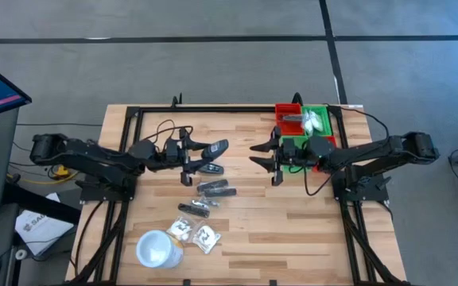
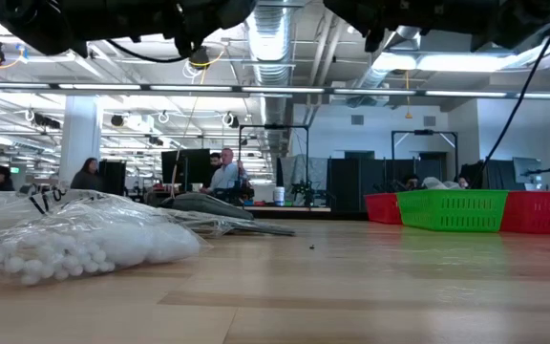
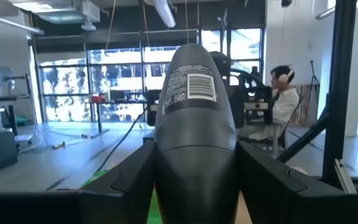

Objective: Pick & Place Travel size toiletries
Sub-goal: Put the gray deodorant into the bottom red bin

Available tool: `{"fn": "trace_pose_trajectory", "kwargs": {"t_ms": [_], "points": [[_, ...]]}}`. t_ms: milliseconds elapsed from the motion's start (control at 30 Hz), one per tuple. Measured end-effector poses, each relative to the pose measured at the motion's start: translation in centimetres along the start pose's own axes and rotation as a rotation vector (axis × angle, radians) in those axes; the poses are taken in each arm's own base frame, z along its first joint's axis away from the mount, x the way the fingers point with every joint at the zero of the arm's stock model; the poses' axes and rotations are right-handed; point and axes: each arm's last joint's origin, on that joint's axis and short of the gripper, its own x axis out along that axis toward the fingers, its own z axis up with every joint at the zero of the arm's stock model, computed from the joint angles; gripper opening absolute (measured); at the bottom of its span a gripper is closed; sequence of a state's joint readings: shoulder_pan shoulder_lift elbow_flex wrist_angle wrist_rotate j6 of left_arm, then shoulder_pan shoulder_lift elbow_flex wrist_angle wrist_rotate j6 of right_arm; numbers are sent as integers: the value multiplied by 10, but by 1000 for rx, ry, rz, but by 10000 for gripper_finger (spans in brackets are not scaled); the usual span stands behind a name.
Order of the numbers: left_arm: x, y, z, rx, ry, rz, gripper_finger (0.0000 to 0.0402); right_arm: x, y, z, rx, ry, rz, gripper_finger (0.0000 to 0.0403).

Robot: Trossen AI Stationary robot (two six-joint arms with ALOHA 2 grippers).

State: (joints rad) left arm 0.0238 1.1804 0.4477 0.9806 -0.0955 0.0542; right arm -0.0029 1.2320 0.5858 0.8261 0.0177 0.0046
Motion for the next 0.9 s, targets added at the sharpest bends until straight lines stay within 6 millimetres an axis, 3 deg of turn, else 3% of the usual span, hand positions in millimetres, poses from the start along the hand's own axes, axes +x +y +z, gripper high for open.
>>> {"fn": "trace_pose_trajectory", "kwargs": {"t_ms": [200, 633, 900], "points": [[17, -3, -12, 1, -16, -24, 186, 0, 6, 1, -26, -8, 24, 162], [79, -11, -19, 23, -37, -92, 186, 0, 6, 1, -26, -7, 18, 199], [93, -14, -24, 23, -43, -119, 186, 0, 6, 1, -27, -10, 17, 211]]}}
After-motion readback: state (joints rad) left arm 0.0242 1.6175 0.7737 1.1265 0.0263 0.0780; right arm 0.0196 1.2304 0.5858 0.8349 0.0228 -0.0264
